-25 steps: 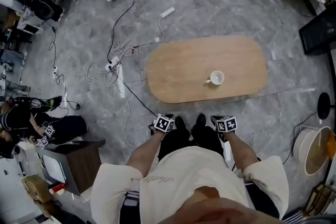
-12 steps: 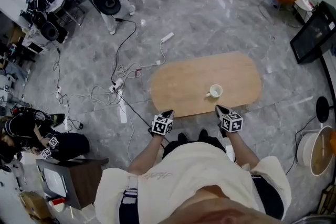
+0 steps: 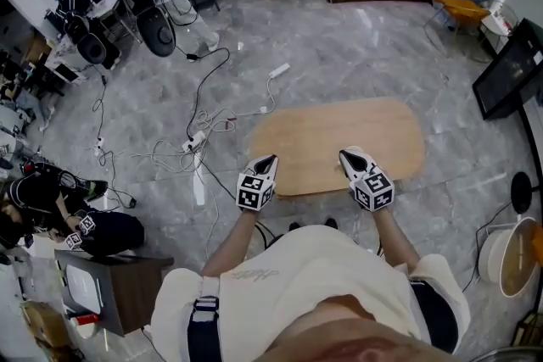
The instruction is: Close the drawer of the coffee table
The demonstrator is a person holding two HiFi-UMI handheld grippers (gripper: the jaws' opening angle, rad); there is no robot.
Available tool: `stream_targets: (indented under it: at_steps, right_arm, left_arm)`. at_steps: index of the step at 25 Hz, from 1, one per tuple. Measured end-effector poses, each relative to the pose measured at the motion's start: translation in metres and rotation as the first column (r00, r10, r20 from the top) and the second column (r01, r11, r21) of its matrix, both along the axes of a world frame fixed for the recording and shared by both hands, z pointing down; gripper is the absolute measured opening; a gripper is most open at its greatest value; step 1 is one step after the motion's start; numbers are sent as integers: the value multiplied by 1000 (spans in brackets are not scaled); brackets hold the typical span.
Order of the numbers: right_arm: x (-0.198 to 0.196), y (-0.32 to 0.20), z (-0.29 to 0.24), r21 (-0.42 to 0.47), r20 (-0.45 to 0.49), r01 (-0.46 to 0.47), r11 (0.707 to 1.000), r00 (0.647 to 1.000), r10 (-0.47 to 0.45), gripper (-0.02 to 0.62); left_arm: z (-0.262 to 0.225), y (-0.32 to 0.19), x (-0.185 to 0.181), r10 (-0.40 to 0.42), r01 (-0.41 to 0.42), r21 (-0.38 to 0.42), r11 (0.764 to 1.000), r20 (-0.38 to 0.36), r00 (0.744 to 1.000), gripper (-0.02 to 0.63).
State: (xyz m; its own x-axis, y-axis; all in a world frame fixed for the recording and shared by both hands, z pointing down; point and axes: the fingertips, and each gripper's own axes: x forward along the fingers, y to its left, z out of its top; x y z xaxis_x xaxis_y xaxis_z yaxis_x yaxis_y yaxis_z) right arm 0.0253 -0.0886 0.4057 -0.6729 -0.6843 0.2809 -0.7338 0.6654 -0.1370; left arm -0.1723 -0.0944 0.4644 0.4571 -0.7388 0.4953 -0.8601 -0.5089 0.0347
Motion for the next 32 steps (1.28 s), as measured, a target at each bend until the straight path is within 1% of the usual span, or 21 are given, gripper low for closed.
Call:
stream_targets:
  at_steps: [2, 4, 6, 9, 11, 14, 17, 20, 24, 28, 32]
  right_arm:
    - [-12, 0, -17, 29, -23, 51, 998, 998, -51, -5]
    - [-20, -2, -35, 42, -12, 78, 996, 997, -78, -5]
    - [-26, -8, -59, 64, 24, 82, 995, 996, -84, -5]
    - [-31, -19, -98, 113, 68, 63, 992, 995, -71, -5]
    - [-30, -22, -118, 146, 80, 60, 987, 994, -72, -5]
    - [-37, -16, -138, 198, 72, 90, 976, 992, -106, -5]
    - [-45, -8, -146, 214, 62, 120, 969, 989, -136, -5]
    - [-41, -5, -148, 199, 92, 92, 976, 989, -112, -6]
    - [-49, -4, -150, 194, 134, 52, 980, 988, -79, -6]
    - [-59, 8, -148, 207, 103, 66, 976, 991, -89, -6]
    - [-61, 17, -146, 210, 104, 89, 974, 988, -113, -6]
  left_arm:
    - [-27, -11, 2, -2, 3, 58, 998, -17, 1000, 3]
    - [-54, -19, 4, -6, 11, 116, 993, -43, 999, 3]
    - [-78, -24, 4, -7, 19, 164, 986, -72, 997, 3]
    - [-108, -29, 1, 0, 21, 217, 976, -96, 995, 3]
    - [-127, -31, 0, 0, 28, 257, 966, -110, 994, 3]
    - [-148, -28, -9, -5, 40, 304, 952, -115, 993, 3]
    - [-162, -26, -13, -16, 54, 318, 947, -123, 992, 3]
    - [-167, -22, -6, -17, 56, 316, 947, -126, 992, 3]
    - [-165, -15, -4, 11, 21, 318, 948, -99, 995, 3]
    - [-166, -5, 3, 42, -7, 316, 949, -103, 994, 3]
    - [-172, 2, 11, 69, -37, 327, 944, -86, 994, 2]
